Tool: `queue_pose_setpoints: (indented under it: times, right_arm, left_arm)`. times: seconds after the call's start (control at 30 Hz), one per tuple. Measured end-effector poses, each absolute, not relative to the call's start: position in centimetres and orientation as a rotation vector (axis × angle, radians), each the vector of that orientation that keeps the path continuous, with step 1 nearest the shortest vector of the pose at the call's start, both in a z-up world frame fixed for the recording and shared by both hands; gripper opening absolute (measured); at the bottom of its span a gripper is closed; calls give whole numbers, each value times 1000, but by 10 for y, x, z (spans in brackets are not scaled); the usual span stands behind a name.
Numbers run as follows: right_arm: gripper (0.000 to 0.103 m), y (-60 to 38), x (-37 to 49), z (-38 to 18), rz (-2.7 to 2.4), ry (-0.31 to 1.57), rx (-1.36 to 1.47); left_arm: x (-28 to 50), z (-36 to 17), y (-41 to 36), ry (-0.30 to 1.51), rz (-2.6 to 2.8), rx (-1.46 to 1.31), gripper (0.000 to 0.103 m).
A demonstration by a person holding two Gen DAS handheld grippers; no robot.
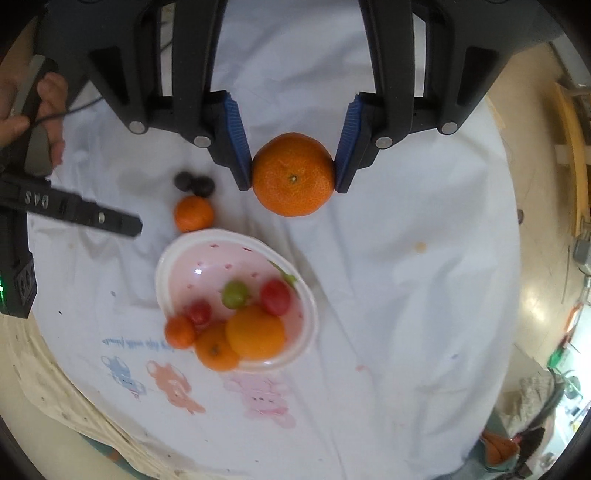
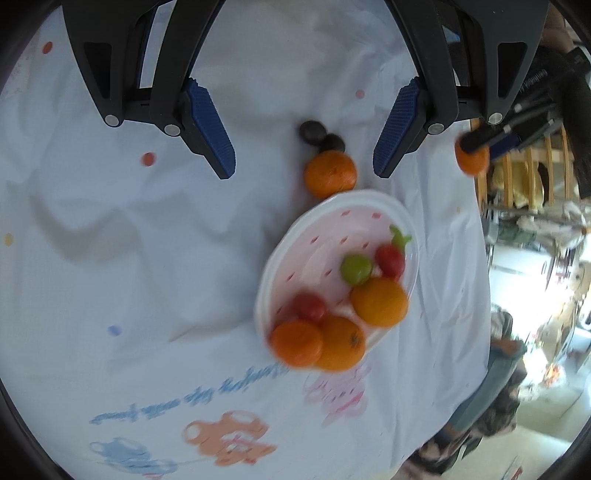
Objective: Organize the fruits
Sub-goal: 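Grasp a loose mandarin beside the plate with the left gripper, then grasp the last mandarin with the right gripper while the left holds its mandarin, then lower both mandarins onto the pink plate and open both grippers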
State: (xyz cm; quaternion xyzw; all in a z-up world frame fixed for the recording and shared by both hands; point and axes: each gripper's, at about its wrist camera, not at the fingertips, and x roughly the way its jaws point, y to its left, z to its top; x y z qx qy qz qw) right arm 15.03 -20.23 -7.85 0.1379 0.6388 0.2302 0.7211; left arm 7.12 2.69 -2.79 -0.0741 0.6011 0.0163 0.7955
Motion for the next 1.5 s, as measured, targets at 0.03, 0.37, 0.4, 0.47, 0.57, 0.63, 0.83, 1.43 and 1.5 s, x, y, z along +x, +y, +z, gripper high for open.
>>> queue_pose_setpoints:
  times: [0.03,0.37,0.4,0.47,0.57,0.63,0.83,1.43,1.5]
  right_arm:
    - [80,-197,148,-81,531,1420,297]
    - [68,-155,141,-107,569,1456,145]
    - [68,-151,142,-109,568,1456,131]
    - [68,-144,144,-115,563,1465,109]
    - [67,-140,145,-120,563,1466,99]
    - [50,-139,145,-121,574,1462,91]
    - [45,-142,142,-117,606,1460,89]
    - [45,-215,133,-72,554,1353,289]
    - [45,-219,140,-68,557,1331,341]
  left_arm:
    - [73,-31,30,1290,46,-166,40]
    - [78,-27,33,1251,53,-208,40]
    - [77,-26,33,1249,51,-210,40]
    - [77,-26,34,1250,52,-204,40]
    - [76,-27,35,1257,51,-206,40]
    - [76,-29,36,1269,44,-226,40]
    - [78,-32,31,1269,46,-198,40]
    - [89,-29,7,1210,11,-172,40]
    - [95,-24,1,1191,-1,-150,40]
